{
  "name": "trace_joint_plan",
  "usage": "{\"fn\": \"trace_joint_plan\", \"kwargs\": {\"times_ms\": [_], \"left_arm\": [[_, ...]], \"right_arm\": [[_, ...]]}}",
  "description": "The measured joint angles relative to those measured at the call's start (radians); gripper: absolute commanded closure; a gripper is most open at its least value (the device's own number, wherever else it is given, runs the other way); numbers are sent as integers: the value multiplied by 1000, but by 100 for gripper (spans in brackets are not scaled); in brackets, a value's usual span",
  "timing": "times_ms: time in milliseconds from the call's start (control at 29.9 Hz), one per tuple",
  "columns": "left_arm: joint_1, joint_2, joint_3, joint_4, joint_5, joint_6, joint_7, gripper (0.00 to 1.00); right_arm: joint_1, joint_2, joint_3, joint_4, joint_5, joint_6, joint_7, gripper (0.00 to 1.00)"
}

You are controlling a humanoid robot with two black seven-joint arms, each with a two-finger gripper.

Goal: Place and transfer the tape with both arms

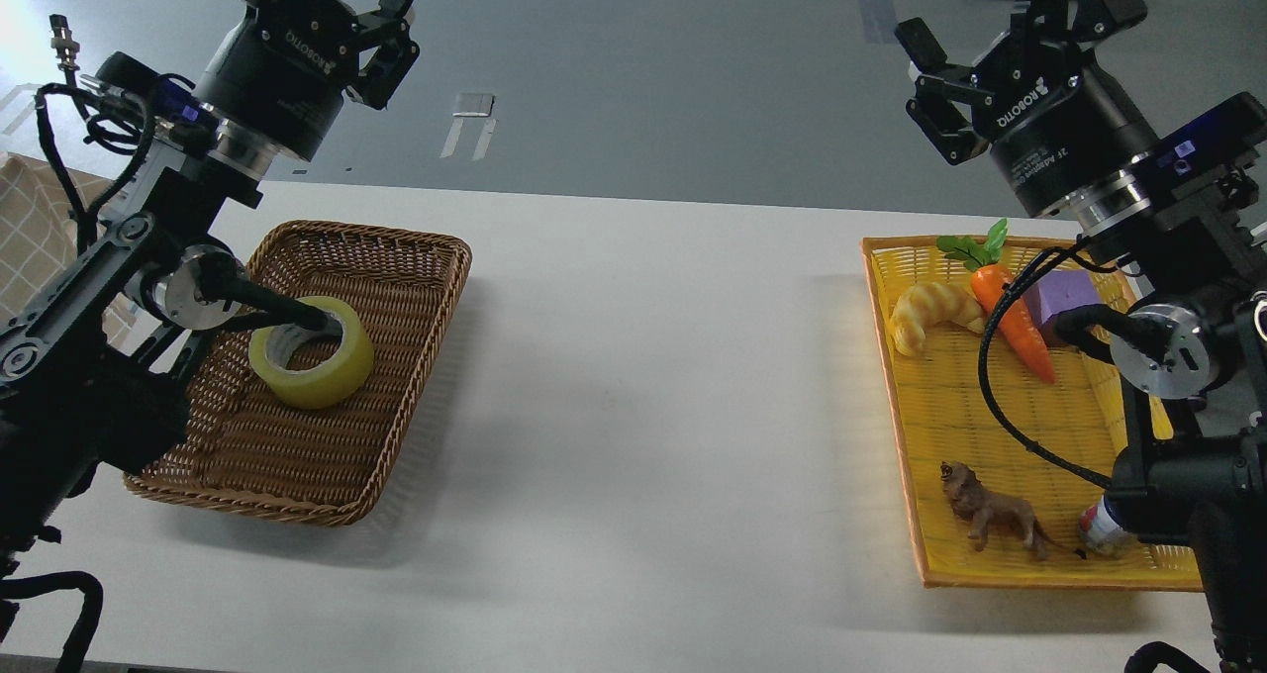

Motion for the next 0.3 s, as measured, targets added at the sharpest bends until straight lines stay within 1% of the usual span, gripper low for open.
{"fn": "trace_joint_plan", "kwargs": {"times_ms": [100, 167, 301], "left_arm": [[9, -33, -30, -10, -4, -58, 4, 2], [10, -53, -35, -13, -2, -68, 13, 2], [10, -120, -37, -18, 5, 10, 69, 2]], "right_arm": [[1, 29, -7, 0, 0, -9, 0, 0], [3, 44, -10, 0, 2, -11, 0, 0], [31, 61, -17, 2, 2, -11, 3, 0]]}}
